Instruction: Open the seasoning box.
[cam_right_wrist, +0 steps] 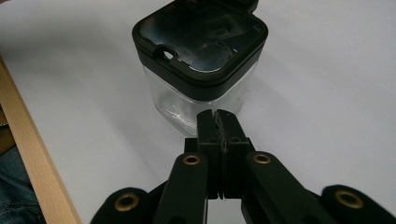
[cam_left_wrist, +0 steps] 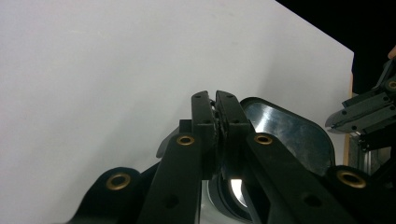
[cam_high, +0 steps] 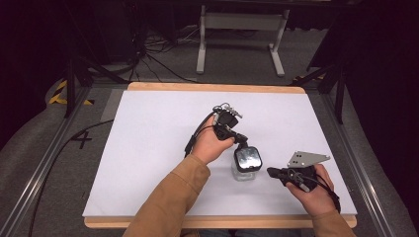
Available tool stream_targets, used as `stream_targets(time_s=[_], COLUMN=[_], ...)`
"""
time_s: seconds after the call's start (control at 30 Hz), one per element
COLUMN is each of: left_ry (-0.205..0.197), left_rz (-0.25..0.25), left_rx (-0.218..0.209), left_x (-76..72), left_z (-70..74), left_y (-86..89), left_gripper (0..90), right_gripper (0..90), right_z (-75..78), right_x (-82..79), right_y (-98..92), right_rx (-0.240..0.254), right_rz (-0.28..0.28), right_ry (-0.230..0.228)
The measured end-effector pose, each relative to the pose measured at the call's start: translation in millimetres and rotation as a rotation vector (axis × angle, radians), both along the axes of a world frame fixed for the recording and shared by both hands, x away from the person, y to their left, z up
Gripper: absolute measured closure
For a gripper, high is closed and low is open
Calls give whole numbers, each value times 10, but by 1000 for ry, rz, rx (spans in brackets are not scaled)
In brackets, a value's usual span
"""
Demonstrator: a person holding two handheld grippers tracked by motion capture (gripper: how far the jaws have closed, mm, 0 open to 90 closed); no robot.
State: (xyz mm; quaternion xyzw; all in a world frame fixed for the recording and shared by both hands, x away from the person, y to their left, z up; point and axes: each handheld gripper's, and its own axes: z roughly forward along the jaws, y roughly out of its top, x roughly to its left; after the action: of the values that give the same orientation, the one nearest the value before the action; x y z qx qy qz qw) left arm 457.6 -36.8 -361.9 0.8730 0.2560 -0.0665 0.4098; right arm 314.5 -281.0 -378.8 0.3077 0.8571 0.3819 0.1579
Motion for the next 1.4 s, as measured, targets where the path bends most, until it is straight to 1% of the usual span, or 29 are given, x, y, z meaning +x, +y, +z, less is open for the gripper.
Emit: stream_targets(time_s=[0.1, 0.37, 0.6, 0.7, 0.8, 0.87, 0.97, 1.0, 1.03, 1.17, 1.23, 1.3, 1.33, 1.4], left_ry=[1, 24, 29, 34, 36, 38, 35, 44, 39, 44, 58, 70, 86, 84], left_rz=[1, 4, -1, 2, 3, 3, 2, 4, 1, 0, 9, 8, 8, 8], left_rx=[0, 2, -1, -4, -5, -6, -8, -7, -13, -19, -24, -28, -32, -24], left_x=[-1, 9, 21, 21, 24, 26, 31, 27, 35, 42, 36, 55, 64, 64], left_z=[0, 3, 0, -2, -3, -3, -5, -5, -10, -18, -19, -24, -24, -15], left_y=[-1, 7, 13, 11, 12, 13, 15, 18, 19, 28, 29, 36, 37, 35], left_gripper=[875, 875, 875, 875, 875, 875, 875, 875, 875, 875, 874, 874, 873, 875], right_gripper=[899, 900, 900, 900, 900, 900, 900, 900, 900, 900, 900, 900, 900, 900], right_z=[2, 2, -16, -28, -37, -40, -50, -55, -57, -55, -51, -49, -46, -46], right_x=[0, -1, 10, 23, 35, 43, 52, 54, 55, 56, 57, 57, 54, 55], right_y=[16, 57, 76, 81, 90, 92, 97, 101, 103, 112, 114, 115, 116, 117], right_rx=[2, 3, 9, 16, 31, 42, 42, 43, 45, 48, 49, 50, 54, 55], right_rz=[6, 19, 21, 20, 17, 18, 19, 17, 17, 14, 14, 13, 12, 13], right_ry=[-4, -5, -13, -13, -22, -18, -20, -21, -21, -27, -30, -30, -30, -34])
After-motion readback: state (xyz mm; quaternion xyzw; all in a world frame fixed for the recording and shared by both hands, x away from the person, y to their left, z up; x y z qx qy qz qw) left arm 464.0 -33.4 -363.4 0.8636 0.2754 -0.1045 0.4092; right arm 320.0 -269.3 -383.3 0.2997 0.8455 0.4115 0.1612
